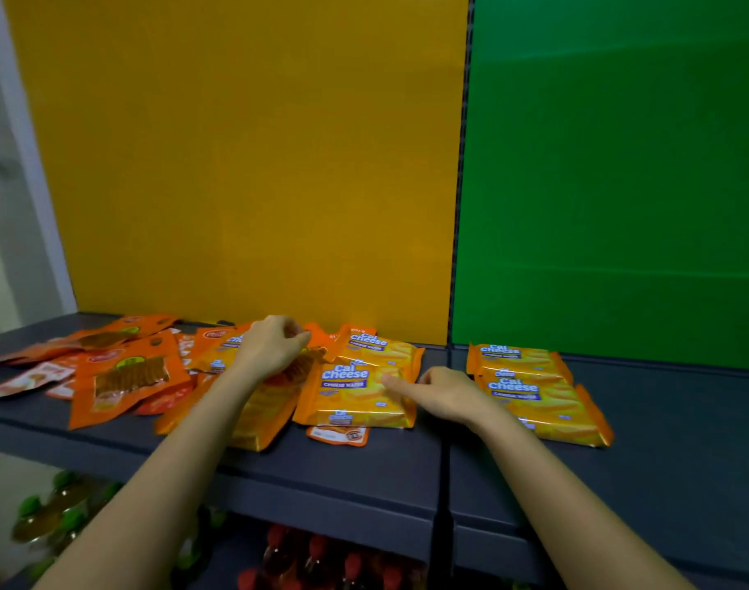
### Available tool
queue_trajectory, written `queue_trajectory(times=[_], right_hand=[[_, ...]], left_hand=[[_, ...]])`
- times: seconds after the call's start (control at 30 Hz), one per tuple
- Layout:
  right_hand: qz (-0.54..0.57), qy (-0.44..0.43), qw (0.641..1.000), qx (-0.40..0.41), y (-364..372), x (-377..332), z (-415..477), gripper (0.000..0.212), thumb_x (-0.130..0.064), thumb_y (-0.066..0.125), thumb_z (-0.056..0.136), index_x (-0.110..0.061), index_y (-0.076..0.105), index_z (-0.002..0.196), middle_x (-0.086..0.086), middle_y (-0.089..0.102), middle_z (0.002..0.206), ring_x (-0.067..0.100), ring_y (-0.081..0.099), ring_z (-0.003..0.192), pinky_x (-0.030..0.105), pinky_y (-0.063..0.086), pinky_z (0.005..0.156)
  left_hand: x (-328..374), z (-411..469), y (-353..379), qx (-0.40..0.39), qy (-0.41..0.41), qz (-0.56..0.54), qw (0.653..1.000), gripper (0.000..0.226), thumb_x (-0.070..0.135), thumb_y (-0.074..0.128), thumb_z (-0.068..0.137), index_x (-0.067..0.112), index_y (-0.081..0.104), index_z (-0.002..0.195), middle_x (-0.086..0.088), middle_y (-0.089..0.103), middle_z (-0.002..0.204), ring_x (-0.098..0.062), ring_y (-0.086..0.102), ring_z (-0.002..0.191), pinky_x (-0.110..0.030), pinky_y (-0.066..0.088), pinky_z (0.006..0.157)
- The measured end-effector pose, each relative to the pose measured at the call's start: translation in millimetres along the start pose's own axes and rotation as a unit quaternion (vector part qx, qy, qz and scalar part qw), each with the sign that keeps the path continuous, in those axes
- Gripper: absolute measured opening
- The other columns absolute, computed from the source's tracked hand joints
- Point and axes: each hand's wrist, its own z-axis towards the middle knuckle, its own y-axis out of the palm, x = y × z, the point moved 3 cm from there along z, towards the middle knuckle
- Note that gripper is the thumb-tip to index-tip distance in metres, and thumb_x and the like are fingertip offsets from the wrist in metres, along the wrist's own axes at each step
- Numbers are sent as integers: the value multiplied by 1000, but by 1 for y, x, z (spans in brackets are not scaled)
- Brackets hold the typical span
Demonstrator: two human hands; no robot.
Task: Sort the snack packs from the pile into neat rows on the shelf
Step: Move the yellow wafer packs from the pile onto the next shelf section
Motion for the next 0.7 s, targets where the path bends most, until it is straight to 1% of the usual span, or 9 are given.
queue_trajectory(times=[0.07, 0.17, 0.23, 0.3, 0.37, 0.5, 0.6, 0.63, 0.7], right_hand=[[43, 8, 999, -27, 8, -8, 5, 67, -74, 52, 70, -20, 58, 110, 3, 55, 126, 24, 53, 116, 29, 41, 88], [73, 27, 997, -12, 15, -15, 9, 98, -66, 70, 62, -15, 37, 139, 5, 46, 141, 23, 48, 125, 35, 43, 102], [148, 32, 988, -21, 18, -17, 11, 84, -46, 78, 67, -12, 41, 134, 4, 50, 136, 17, 53, 115, 29, 46, 95], [233, 22, 971, -56, 18, -19, 9, 49, -28, 77, 73, -18, 52, 114, -1, 61, 118, 9, 57, 91, 19, 48, 78], [260, 22, 963, -65, 17, -19, 7, 30, -26, 73, 77, -22, 54, 99, -5, 64, 102, 6, 56, 79, 13, 45, 62], [329, 33, 943, -37, 9, -14, 1, 10, -27, 66, 84, -21, 60, 89, -1, 66, 90, 8, 58, 72, 17, 49, 57], [379, 34, 925, 14, -7, -4, -10, 5, -23, 62, 86, -19, 60, 86, -4, 65, 81, 5, 58, 68, 16, 49, 53], [391, 36, 919, 34, -14, 1, -13, 4, -23, 61, 87, -19, 61, 87, -5, 65, 81, 5, 58, 68, 16, 48, 53], [409, 40, 909, 75, -28, 12, -21, 5, -23, 60, 88, -19, 61, 90, -5, 65, 78, 4, 58, 65, 15, 48, 51]], left_hand=[[-2, 9, 0, -20, 9, 0, 1000, 30, 28, 57, 90, 4, 65, 104, -17, 66, 111, -32, 58, 105, -36, 45, 83], [-3, 19, 6, -57, 21, 1, 998, 31, 30, 57, 89, 4, 65, 106, -17, 65, 114, -31, 57, 108, -35, 44, 86], [-5, 26, 11, -83, 25, 7, 996, 33, 32, 57, 89, 5, 64, 106, -17, 64, 115, -31, 57, 109, -35, 44, 86], [-6, 34, 17, -104, 26, 1, 994, 34, 33, 56, 89, 5, 64, 106, -18, 64, 116, -32, 57, 110, -34, 44, 85], [-6, 41, 23, -124, 24, -5, 992, 35, 34, 55, 90, 4, 64, 106, -19, 64, 116, -32, 57, 110, -33, 44, 85], [0, 50, 41, -187, 18, -13, 982, 39, 36, 53, 91, 1, 65, 104, -19, 65, 113, -32, 58, 107, -35, 45, 81], [9, 53, 53, -214, 8, -19, 977, 39, 42, 55, 88, 7, 55, 72, -17, 57, 92, -30, 53, 83, -32, 33, 56], [12, 54, 56, -218, 3, -28, 976, 41, 45, 56, 86, 9, 50, 67, -15, 54, 90, -27, 50, 80, -32, 30, 54], [14, 57, 63, -234, -9, -56, 971, 45, 50, 63, 80, 5, 57, 84, -15, 58, 97, -27, 53, 85, -29, 33, 58]])
